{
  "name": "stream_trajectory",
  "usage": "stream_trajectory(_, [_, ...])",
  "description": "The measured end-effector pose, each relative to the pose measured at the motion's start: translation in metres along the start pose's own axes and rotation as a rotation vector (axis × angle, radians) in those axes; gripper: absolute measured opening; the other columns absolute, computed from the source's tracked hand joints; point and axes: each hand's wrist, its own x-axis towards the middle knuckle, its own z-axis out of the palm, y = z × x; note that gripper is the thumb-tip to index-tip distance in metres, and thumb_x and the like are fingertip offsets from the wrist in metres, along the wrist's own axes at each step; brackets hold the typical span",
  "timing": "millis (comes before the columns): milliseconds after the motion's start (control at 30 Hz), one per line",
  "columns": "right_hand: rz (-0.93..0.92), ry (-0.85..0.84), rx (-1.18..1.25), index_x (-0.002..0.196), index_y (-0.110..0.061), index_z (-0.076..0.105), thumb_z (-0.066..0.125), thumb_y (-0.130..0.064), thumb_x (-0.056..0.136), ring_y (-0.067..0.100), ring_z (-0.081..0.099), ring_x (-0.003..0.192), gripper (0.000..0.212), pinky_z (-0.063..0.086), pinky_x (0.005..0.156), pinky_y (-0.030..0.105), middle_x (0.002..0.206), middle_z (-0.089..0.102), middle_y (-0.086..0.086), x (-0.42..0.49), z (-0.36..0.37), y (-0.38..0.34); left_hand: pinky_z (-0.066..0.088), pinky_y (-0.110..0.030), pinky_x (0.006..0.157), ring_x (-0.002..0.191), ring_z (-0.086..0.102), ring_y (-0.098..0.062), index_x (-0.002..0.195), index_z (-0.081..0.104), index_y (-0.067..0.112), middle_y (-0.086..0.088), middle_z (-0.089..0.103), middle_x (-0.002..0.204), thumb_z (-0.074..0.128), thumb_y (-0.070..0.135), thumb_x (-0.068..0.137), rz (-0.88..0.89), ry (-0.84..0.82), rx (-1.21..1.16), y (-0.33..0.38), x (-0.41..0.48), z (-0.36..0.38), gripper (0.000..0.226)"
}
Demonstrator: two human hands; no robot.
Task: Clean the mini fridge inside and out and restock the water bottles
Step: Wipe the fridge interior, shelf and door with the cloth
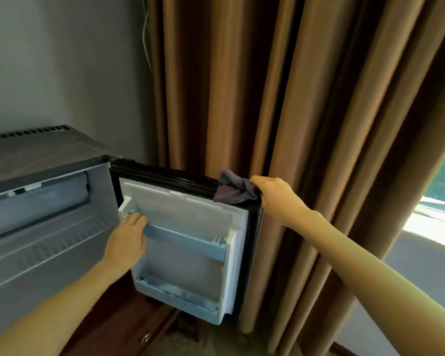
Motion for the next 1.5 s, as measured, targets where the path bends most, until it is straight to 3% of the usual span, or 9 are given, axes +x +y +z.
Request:
stream_trajectory(133, [-0.061,0.097,0.134,0.089,-0.007,0.055,0.047,0.009,0.080,0.035,0.056,0.078,0.020,0.044,0.065,0.038,0.087,0.064,0.013,-0.006,0.007,0.010,0.051,-0.046,0.061,0.088,0.058,-0.037,0.095,0.061,0.003,-0.013,0.058,0.098,0.060,-0.009,0.077,-0.086,-0.052,0.020,0.002,0.000,-0.004,0.022])
stream_trajectory(300, [-0.102,0.160,0.309,0.104,-0.008,0.063,0.050,0.006,0.086,0.021,0.057,0.076,0.026,0.036,0.064,0.016,0.089,0.067,0.007,-0.029,0.008,0.022,0.052,-0.051,0.069,0.092,0.060,-0.043,0.107,0.061,0.002,-0.018,0.058,0.113,0.055,-0.003,0.081,-0.167,-0.144,0.105,0.005,-0.002,-0.012,0.027])
stream_trajectory(467, [-0.169,0.263,0.378,0.126,-0.007,0.058,0.047,0.004,0.087,0.020,0.062,0.107,0.042,0.042,0.090,0.014,0.118,0.065,0.007,-0.054,0.025,0.012,0.039,-0.038,0.077,0.109,0.053,-0.030,0.109,0.060,0.014,-0.008,0.058,0.116,0.049,0.011,0.087,-0.273,-0.306,0.313,0.034,0.008,-0.025,0.025])
stream_trajectory(567, [-0.262,0.386,0.464,0.128,-0.008,0.058,0.044,-0.004,0.089,0.018,0.053,0.125,0.041,0.040,0.107,0.027,0.132,0.058,0.005,-0.069,0.039,0.001,0.034,-0.042,0.085,0.112,0.052,-0.026,0.108,0.065,0.021,-0.001,0.062,0.111,0.054,0.015,0.085,-0.238,-0.157,0.430,0.056,0.000,-0.025,0.026])
stream_trajectory(733, [-0.431,0.475,0.313,0.135,-0.008,0.051,0.047,-0.006,0.092,0.022,0.037,0.138,0.043,0.031,0.114,0.034,0.144,0.045,0.007,-0.094,0.055,-0.019,0.042,-0.037,0.067,0.072,0.059,-0.030,0.077,0.066,0.011,-0.006,0.062,0.074,0.072,-0.003,0.054,-0.056,0.090,0.466,0.077,-0.021,-0.018,0.029])
stream_trajectory(1000, [-0.520,0.718,0.070,0.131,0.002,0.051,0.033,-0.005,0.102,0.033,0.038,0.134,0.034,0.028,0.116,0.040,0.142,0.045,0.014,-0.120,0.097,-0.042,0.036,-0.029,0.053,0.056,0.055,-0.028,0.065,0.057,0.012,-0.005,0.057,0.060,0.073,-0.009,0.050,-0.090,0.054,0.471,0.075,-0.034,-0.025,0.030])
stream_trajectory(1133, [-0.475,0.700,0.065,0.132,-0.002,0.042,0.036,-0.010,0.101,0.034,0.036,0.130,0.033,0.023,0.118,0.035,0.139,0.038,0.011,-0.124,0.114,-0.039,0.039,-0.030,0.054,0.056,0.055,-0.029,0.064,0.055,0.010,-0.007,0.057,0.059,0.071,-0.007,0.053,-0.098,0.037,0.439,0.081,-0.030,-0.025,0.026])
stream_trajectory(1267, [-0.436,0.596,0.121,0.125,0.003,0.057,0.045,-0.010,0.096,0.034,0.039,0.127,0.034,0.016,0.120,0.031,0.138,0.040,0.009,-0.144,0.146,-0.033,0.041,-0.034,0.057,0.062,0.057,-0.032,0.068,0.056,0.007,-0.011,0.059,0.064,0.065,-0.008,0.063,-0.103,0.022,0.395,0.083,-0.029,-0.024,0.018])
stream_trajectory(1500, [-0.311,0.467,0.295,0.121,0.000,0.062,0.047,-0.010,0.095,0.027,0.047,0.111,0.032,0.026,0.113,0.023,0.136,0.043,0.006,-0.170,0.191,-0.032,0.030,-0.030,0.054,0.061,0.053,-0.031,0.067,0.056,0.006,-0.011,0.057,0.062,0.064,-0.009,0.064,-0.105,0.014,0.399,0.084,-0.026,-0.021,0.017])
